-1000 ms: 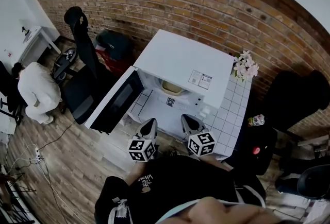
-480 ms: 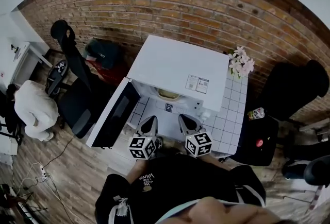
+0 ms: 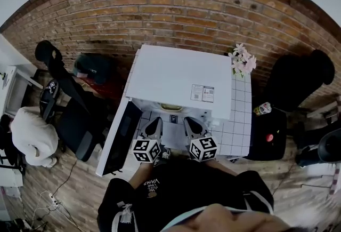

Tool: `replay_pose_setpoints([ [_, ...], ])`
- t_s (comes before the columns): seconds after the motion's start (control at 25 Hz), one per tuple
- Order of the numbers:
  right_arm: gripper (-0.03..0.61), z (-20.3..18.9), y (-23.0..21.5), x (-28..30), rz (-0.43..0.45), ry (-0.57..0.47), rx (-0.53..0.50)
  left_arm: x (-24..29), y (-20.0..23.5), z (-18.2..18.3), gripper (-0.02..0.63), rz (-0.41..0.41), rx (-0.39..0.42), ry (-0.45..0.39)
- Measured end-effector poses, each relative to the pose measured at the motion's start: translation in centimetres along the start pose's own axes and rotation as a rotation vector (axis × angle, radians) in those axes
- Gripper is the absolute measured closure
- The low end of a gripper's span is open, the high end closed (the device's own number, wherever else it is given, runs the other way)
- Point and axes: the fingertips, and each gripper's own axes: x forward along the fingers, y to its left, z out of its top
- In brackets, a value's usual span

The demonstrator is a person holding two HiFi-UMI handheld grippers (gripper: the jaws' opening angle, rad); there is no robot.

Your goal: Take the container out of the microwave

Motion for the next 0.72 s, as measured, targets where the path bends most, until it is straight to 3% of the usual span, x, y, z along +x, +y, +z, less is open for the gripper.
replay_pose_setpoints([
  [0.6,0.571,-0.3,-1.6,4.1,-0.162,-0.035,0.089,4.4,3.2,0.4,0.601,-0.098,-0.013,0.048],
  [0.64,0.564,-0.4,-1.8,4.3,-0.174,-0.039,0.101,4.6,3.3,0.3,0.601,-0.102,-0.017,0.054],
  [0.72,0.459,-0.6,-2.2,4.7,-0.194,-0.040,0.129,5.1,3.7,0.1,0.595,-0.106,-0.028,0.063],
])
